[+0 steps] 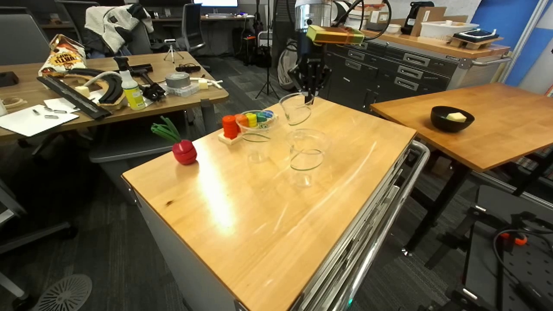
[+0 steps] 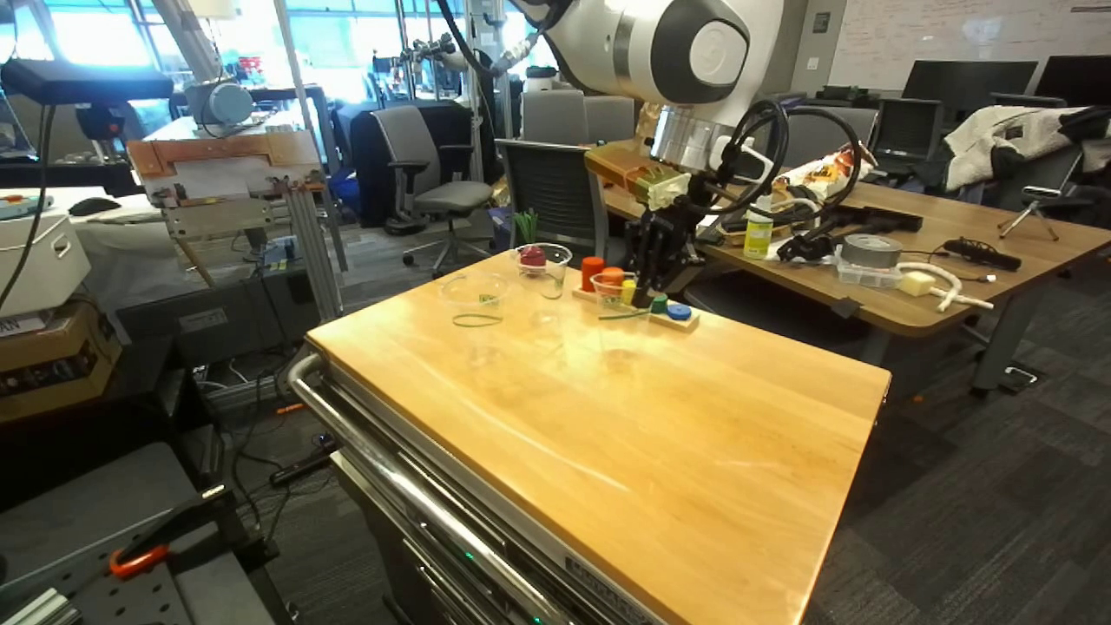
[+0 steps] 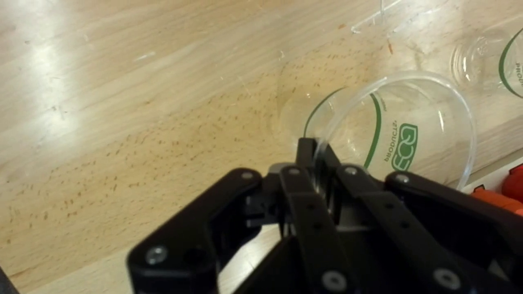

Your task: Stack the cups

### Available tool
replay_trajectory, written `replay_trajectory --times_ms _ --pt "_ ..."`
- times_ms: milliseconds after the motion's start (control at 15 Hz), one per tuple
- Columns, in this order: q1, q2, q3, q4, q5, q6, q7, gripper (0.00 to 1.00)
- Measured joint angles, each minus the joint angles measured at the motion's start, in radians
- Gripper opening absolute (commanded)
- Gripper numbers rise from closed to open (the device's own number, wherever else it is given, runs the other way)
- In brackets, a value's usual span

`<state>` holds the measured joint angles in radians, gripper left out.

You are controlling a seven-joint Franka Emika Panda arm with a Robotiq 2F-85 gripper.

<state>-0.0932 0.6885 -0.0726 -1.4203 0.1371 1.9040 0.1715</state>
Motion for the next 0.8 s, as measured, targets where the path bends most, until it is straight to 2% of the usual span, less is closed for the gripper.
replay_trajectory --times_ms 333,533,800 --pt "-0.017 -0.052 0.0 -0.027 0.097 -0.002 0.036 0.01" --pt "-0.027 -0.176 -0.001 -0.095 0.15 -0.002 0.046 0.01" --pt "-0.021 -0.383 0.0 -0.238 0.15 -0.018 0.054 0.01"
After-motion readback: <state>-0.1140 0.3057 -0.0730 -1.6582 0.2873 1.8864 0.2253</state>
